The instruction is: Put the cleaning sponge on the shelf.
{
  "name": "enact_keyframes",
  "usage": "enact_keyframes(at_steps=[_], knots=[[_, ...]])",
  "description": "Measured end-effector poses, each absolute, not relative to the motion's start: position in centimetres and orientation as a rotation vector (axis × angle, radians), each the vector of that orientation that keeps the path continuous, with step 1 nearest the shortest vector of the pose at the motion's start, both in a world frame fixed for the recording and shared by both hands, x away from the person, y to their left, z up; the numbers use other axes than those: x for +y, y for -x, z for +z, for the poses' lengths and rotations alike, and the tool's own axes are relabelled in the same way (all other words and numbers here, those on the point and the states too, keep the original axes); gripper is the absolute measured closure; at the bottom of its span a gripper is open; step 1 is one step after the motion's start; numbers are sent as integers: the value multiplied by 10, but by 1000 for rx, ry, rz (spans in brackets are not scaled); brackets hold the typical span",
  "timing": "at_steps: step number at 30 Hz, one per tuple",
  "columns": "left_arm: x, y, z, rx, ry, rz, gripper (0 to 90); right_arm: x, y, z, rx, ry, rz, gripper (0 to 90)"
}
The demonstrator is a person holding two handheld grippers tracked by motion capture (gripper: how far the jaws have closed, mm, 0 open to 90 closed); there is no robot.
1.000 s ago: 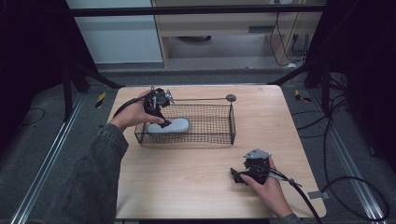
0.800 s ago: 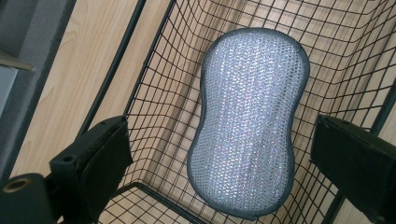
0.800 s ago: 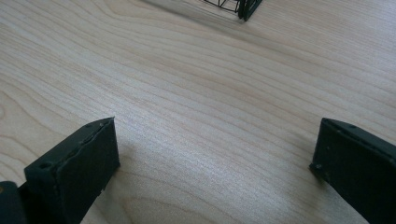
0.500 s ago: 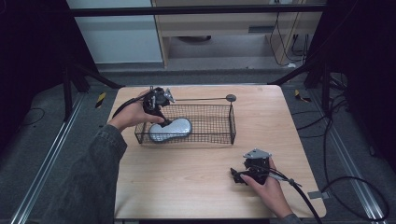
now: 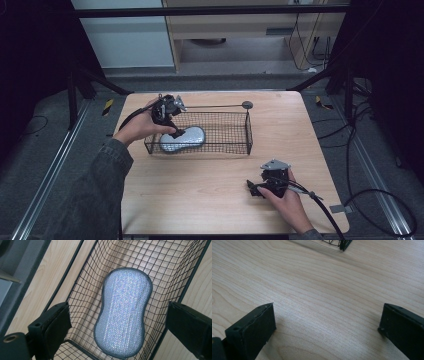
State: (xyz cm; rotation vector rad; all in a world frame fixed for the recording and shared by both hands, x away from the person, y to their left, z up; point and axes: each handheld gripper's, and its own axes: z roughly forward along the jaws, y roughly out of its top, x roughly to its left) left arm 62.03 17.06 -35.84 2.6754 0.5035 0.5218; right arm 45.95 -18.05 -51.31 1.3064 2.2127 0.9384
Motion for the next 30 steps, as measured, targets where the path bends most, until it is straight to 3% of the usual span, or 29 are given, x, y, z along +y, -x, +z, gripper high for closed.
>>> enact_keyframes(at_steps=[30], knots=[[159, -567, -360, 656, -2516, 586, 49, -180, -459, -513, 2212, -1309, 940, 7]])
